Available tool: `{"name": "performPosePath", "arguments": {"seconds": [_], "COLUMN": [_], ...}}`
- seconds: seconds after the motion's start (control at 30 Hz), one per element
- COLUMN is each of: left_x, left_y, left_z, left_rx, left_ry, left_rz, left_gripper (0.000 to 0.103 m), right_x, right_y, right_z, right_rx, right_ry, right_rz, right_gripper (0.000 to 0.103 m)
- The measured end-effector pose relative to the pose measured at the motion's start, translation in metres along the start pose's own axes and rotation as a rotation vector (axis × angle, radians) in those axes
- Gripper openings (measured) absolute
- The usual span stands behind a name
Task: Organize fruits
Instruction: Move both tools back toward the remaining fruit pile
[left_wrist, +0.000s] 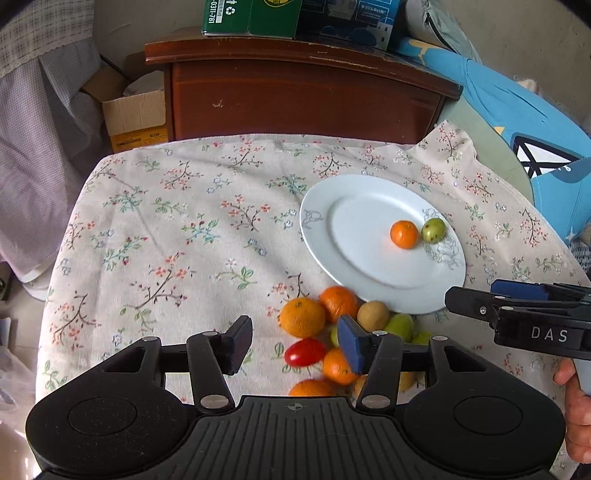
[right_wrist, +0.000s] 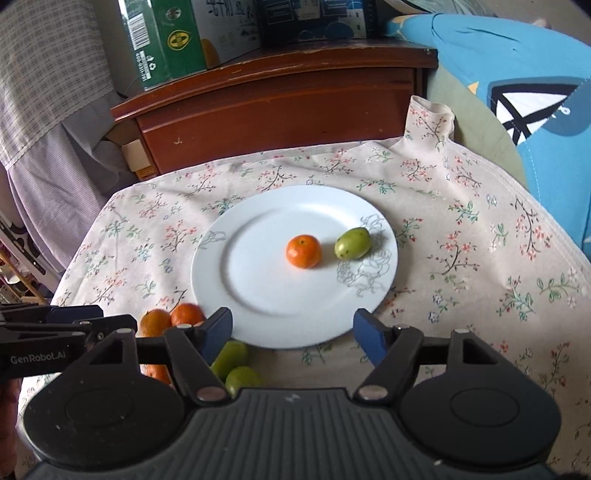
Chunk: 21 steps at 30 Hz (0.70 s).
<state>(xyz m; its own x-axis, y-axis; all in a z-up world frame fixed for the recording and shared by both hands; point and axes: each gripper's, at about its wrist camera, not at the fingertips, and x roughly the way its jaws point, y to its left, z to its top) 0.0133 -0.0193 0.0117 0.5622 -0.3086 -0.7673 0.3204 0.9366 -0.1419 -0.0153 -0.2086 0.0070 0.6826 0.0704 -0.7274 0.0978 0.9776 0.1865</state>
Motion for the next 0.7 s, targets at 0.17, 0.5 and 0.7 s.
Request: {"name": "performPosePath", "arguments": {"seconds": [0.17, 0.5, 0.7], "left_x": [-0.008, -0.016, -0.014], "left_y": [-0.001, -0.004, -0.002], "left_z": [-0.014, -0.038, -0.039], "left_rx": [0.021, 0.052, 0.049], "left_ry": [0.052, 0.101, 0.061], "left_rz": [0.032, 0.063, 0.036], "left_gripper": [0.050, 0.057, 0.067], "right_x": [-0.012, -0.024, -0.018], "right_y": [0.012, 0.022, 0.015], "right_z": [-0.018, -0.040, -0.042], "right_rx": [-0.010, -0.006, 0.025], "right_ry": [0.029, 0.077, 0.067], "right_rz": [0.026, 0.007, -0.002], "right_gripper": [0.073, 0.073, 0.072]}}
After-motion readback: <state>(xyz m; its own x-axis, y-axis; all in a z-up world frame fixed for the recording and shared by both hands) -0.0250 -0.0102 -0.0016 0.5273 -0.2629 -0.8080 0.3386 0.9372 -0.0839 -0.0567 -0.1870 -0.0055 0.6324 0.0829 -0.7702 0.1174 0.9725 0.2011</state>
